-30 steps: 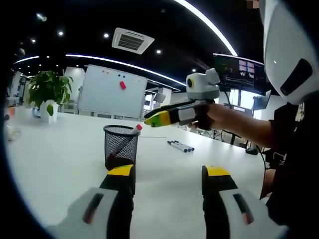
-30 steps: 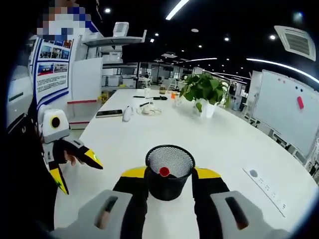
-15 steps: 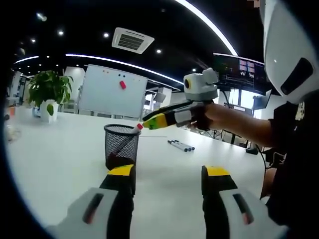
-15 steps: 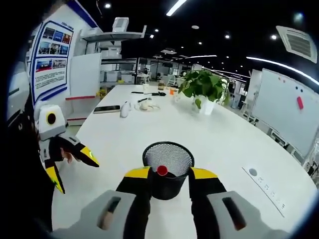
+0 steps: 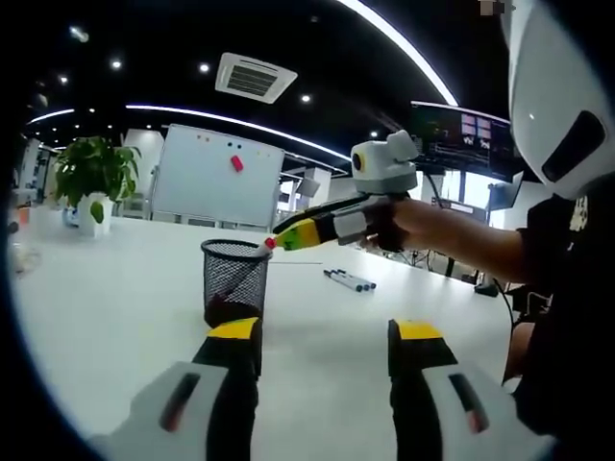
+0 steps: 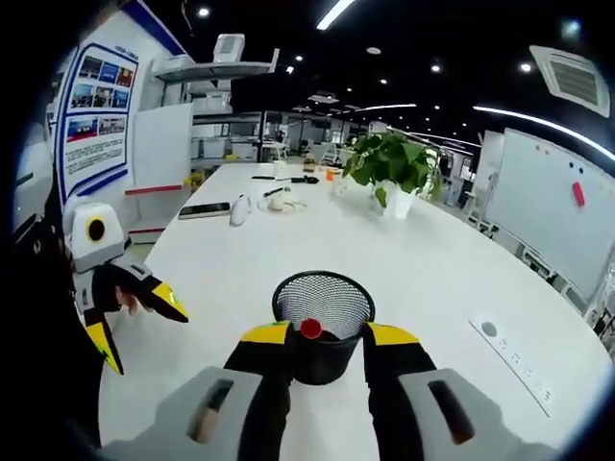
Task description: Pick up the whiteboard markers from the pen holder and place them facing the whiteboard neatly
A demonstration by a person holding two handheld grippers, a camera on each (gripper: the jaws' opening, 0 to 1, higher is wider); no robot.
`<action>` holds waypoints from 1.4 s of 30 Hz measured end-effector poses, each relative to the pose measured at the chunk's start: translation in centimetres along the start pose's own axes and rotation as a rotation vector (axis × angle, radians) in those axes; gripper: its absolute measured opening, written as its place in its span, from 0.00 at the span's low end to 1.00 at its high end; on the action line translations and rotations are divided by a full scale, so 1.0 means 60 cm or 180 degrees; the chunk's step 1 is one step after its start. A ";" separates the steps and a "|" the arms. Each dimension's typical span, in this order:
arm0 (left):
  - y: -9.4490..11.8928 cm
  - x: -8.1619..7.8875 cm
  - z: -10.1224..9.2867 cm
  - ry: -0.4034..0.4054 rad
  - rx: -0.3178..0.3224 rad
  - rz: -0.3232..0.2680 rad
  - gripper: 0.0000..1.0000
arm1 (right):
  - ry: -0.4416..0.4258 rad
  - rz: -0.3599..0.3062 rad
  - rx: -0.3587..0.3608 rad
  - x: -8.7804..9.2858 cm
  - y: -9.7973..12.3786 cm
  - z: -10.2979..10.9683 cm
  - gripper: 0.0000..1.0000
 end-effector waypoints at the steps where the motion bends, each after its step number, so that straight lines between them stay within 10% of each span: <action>1: 0.000 0.000 0.000 0.0009 0.0000 -0.0005 0.54 | -0.0013 -0.0001 -0.0022 0.000 0.000 0.002 0.32; 42: -0.002 0.011 0.012 0.0089 -0.0057 0.0050 0.53 | -0.0202 0.0138 -0.0181 0.011 -0.027 0.002 0.20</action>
Point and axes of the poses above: the point that each gripper's makers call its tool centre point, and the gripper's own axes: y roughly backward along the fingers, z roughly to its left, x roughly out of its underside, the point moved 5 cm from there along y, roughly backward along the fingers, and after that the axes turned 9 degrees about -y, right-handed, at the moved point
